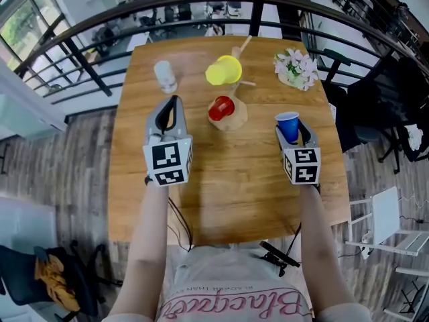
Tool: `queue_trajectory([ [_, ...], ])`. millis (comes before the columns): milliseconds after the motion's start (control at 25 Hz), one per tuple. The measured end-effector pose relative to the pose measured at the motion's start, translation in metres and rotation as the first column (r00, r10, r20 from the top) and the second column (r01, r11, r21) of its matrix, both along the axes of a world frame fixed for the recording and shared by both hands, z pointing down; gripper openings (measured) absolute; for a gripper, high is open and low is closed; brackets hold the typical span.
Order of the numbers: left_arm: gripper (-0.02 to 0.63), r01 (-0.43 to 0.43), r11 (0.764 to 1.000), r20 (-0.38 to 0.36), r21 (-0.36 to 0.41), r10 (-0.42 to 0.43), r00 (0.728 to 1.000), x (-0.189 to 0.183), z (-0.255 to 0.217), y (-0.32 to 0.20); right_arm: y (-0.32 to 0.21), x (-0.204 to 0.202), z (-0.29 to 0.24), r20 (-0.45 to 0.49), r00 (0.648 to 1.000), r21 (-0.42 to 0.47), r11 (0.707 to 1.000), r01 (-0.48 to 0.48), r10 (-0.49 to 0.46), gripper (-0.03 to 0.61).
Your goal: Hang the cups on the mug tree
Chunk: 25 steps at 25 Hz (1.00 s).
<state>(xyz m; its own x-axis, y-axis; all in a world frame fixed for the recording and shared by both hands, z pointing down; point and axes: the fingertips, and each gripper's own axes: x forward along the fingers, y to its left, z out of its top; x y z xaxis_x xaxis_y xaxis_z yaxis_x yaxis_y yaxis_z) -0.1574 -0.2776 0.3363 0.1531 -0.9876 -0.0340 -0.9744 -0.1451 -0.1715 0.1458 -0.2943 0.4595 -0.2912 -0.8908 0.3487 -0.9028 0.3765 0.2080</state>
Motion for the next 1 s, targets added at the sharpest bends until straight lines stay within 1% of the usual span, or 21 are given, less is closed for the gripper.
queue_trajectory([
  [200,0.014,0.016,1.0,-0.006,0.006,-0.016,1.0,-0.008,-0.006,-0.001,-0.013,-0.014,-0.02,-0.075,0.995,0.024,0.997,0.07,-0.068,0.27],
  [400,0.014,0.023,1.0,-0.004,0.016,-0.023,1.0,-0.012,-0.01,-0.004,-0.026,-0.031,-0.034,-0.13,0.983,0.032,0.99,0.135,-0.13,0.27],
  [680,0.014,0.052,0.998,-0.009,0.02,-0.052,0.999,-0.026,-0.01,-0.005,-0.041,-0.05,-0.053,-0.202,0.962,0.037,0.98,0.197,-0.186,0.27],
  [800,0.014,0.065,0.998,-0.02,0.013,-0.064,0.998,-0.034,-0.009,-0.005,-0.047,-0.058,-0.057,-0.243,0.947,0.018,0.975,0.223,-0.212,0.268],
  [1000,0.014,0.072,0.997,-0.041,-0.004,-0.072,0.997,-0.037,-0.007,-0.003,-0.052,-0.073,-0.059,-0.29,0.918,-0.044,0.962,0.269,-0.27,0.268],
])
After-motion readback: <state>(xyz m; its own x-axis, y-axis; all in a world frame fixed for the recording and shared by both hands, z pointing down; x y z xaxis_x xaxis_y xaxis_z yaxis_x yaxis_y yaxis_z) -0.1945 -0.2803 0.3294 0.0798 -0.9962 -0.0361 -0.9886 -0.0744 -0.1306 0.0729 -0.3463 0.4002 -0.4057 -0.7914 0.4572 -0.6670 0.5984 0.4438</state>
